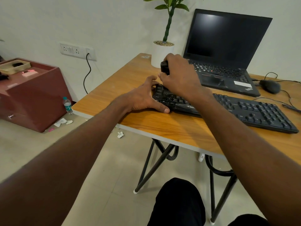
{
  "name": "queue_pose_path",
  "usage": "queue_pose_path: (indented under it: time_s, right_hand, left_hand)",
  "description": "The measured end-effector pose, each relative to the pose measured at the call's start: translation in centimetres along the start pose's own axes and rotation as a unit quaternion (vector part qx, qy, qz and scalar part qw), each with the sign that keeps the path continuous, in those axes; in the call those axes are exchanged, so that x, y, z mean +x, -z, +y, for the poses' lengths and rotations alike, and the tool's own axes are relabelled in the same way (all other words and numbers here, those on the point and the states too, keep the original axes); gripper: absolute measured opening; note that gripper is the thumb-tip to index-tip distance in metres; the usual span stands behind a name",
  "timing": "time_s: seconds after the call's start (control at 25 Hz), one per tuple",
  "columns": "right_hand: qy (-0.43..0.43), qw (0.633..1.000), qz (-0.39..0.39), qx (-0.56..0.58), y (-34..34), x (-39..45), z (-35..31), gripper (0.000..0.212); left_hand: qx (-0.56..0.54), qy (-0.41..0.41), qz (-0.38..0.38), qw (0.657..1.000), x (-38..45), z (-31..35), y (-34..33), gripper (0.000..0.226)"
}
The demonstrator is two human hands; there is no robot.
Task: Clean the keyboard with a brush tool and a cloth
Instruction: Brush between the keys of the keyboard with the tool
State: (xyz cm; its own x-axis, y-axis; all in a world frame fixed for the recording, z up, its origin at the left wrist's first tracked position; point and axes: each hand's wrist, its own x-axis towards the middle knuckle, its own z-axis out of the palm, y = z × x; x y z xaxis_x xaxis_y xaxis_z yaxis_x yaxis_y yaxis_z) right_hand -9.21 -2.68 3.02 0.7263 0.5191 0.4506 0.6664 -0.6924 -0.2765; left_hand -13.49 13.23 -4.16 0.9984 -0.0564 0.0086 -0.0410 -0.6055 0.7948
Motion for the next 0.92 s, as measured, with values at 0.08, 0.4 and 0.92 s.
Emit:
queue_pose_path:
  time_s: [0.08, 0.4, 0.92]
  right_hand:
    - [0.008, 0.998, -0.004, 0.057, -0.3, -0.5, 0.0, 0.04]
    - [-0.011, 0.995, 0.03, 0.091, -0.2, -1.6, 0.7, 0.038]
    - [-0.029, 0.996, -0.029, -0.075, 1.9, -1.5, 1.2, 0.044]
  left_hand:
    - [-0.001, -0.002, 0.002, 1.0, 0.1, 0.0, -0.1, 0.148]
    - [0.01, 0.002, 0.009, 1.0, -0.1, 0.1, -0.2, 0.146]
    - [0.007, 0.005, 0.006, 1.0, 0.3, -0.2, -0.2, 0.147]
